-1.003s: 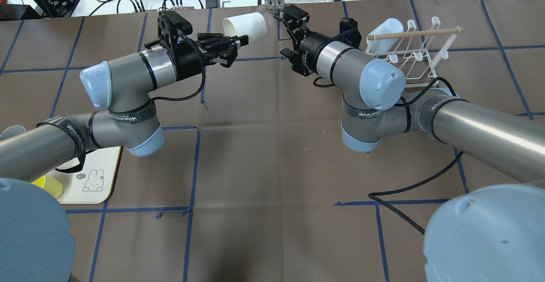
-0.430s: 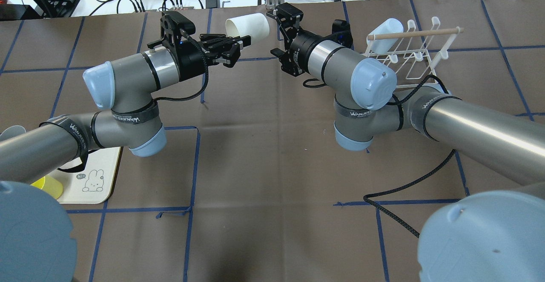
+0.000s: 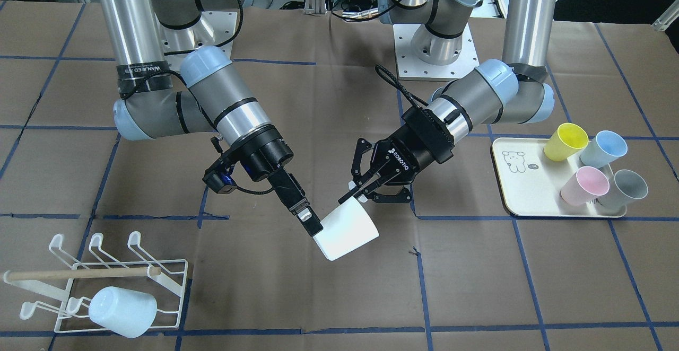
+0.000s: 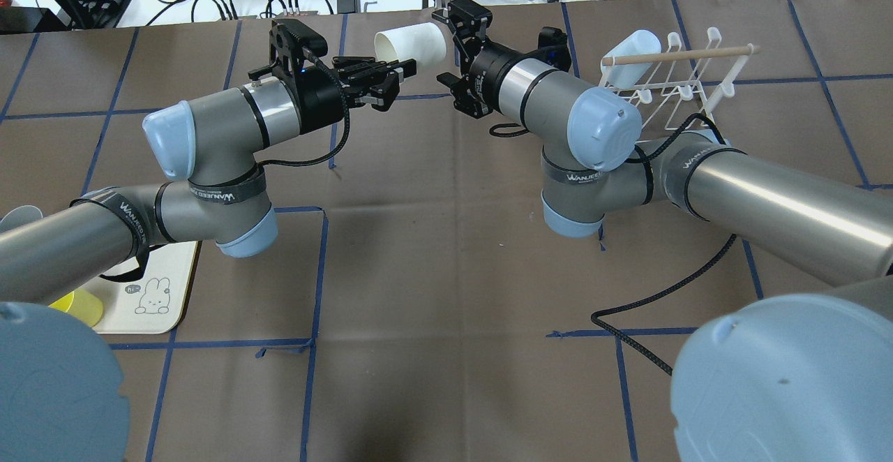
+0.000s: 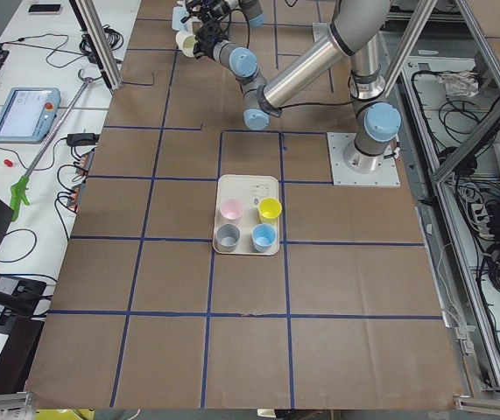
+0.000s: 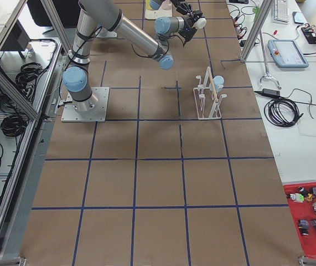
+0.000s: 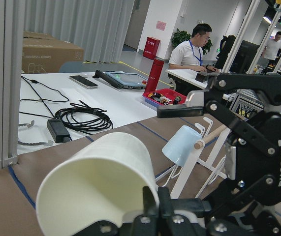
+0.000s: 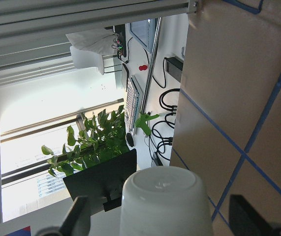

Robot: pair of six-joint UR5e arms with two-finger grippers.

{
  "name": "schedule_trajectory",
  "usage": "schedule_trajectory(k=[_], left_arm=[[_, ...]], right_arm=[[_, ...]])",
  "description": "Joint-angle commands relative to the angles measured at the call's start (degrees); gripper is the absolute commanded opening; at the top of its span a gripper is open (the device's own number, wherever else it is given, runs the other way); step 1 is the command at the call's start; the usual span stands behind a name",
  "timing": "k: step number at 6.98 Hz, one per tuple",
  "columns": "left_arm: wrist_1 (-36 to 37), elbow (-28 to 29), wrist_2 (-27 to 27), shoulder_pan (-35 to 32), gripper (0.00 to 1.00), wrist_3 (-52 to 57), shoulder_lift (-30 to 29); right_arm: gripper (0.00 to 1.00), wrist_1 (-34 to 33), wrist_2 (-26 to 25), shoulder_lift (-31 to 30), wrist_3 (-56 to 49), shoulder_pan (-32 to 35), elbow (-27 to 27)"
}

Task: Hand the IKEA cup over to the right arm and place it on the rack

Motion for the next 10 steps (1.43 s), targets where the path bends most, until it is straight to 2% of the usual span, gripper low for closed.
schedule_trajectory(k=[1, 10], left_arm=[[0.0, 0.0, 0.0, 0.0, 0.01, 0.0, 0.0], [0.0, 0.1, 0.0, 0.0, 0.03, -0.1, 0.2]], right_arm=[[0.98, 0.1, -0.2, 1.9, 0.2, 0.7, -2.0], [0.98, 0.5, -0.4, 3.6, 0.6, 2.4, -3.7]])
